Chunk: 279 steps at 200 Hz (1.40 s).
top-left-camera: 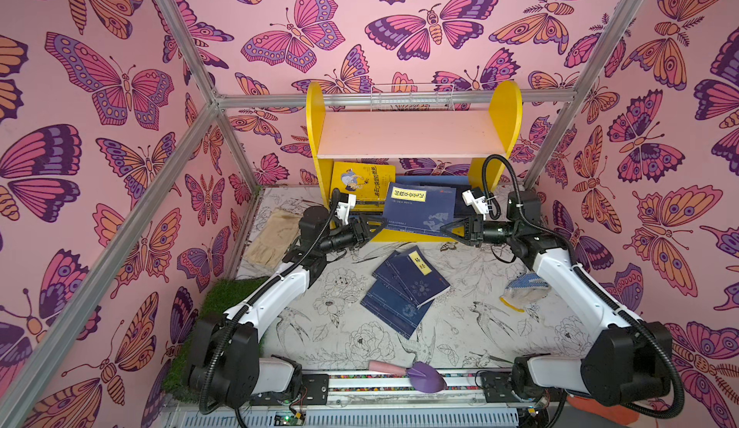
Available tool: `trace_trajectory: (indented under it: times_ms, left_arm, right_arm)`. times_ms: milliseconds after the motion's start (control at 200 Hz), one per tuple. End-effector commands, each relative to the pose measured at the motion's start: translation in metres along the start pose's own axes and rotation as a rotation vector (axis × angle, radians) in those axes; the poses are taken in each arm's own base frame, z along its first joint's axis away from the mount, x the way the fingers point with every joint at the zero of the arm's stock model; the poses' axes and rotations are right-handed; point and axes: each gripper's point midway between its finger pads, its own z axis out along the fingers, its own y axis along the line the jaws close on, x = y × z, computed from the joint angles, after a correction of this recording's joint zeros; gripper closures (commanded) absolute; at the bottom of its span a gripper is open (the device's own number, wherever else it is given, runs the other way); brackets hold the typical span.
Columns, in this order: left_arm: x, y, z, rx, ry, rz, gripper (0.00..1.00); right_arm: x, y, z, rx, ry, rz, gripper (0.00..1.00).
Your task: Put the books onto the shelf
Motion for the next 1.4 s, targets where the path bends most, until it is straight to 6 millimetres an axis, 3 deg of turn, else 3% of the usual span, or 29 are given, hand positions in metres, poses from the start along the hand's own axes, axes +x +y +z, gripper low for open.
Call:
trace_trajectory:
  times_ms: [0, 60, 240, 361, 461, 551, 631, 776, 917, 1192, 1393]
  left_arm:
    - [-0.003, -0.015, 0.006, 0.055, 0.028, 0.042, 0.6]
    - [0.001, -0.018, 0.01, 0.067, 0.047, 0.053, 0.69]
    - [0.023, -0.033, 0.025, 0.116, 0.128, 0.098, 0.8]
    - [0.026, -0.03, 0.032, 0.096, 0.116, 0.096, 1.0]
    - [0.024, -0.026, 0.041, 0.063, 0.082, 0.1, 1.0]
    - [0.018, -0.022, 0.052, 0.013, 0.013, 0.104, 1.0]
    - [0.009, -0.021, 0.064, -0.02, -0.054, 0.106, 1.0]
    - [-0.011, -0.03, 0.08, -0.057, -0.171, 0.159, 1.0]
    - [-0.026, -0.025, 0.099, -0.107, -0.239, 0.183, 1.0]
    - [-0.033, -0.005, 0.152, -0.156, -0.219, 0.213, 1.0]
    - [-0.036, 0.004, 0.179, -0.184, -0.216, 0.25, 1.0]
  right_arm:
    - [0.007, 0.013, 0.0, -0.039, 0.024, -0.069, 1.0]
    - [0.006, 0.012, 0.0, -0.037, 0.023, -0.068, 1.0]
    - [0.002, 0.007, 0.002, -0.027, 0.017, -0.058, 1.0]
    - [-0.006, 0.001, 0.0, 0.022, -0.018, -0.062, 1.0]
    - [-0.019, -0.012, -0.007, 0.092, -0.078, -0.032, 0.94]
    - [-0.034, -0.03, -0.022, 0.19, -0.162, 0.02, 0.7]
    - [-0.048, -0.043, -0.045, 0.291, -0.277, 0.054, 0.57]
    - [-0.063, -0.055, -0.098, 0.467, -0.5, 0.067, 0.54]
    - [-0.058, -0.08, -0.139, 0.602, -0.624, 0.154, 0.54]
    - [-0.051, -0.087, -0.139, 0.567, -0.622, 0.186, 0.55]
    - [-0.047, -0.086, -0.139, 0.585, -0.602, 0.174, 0.56]
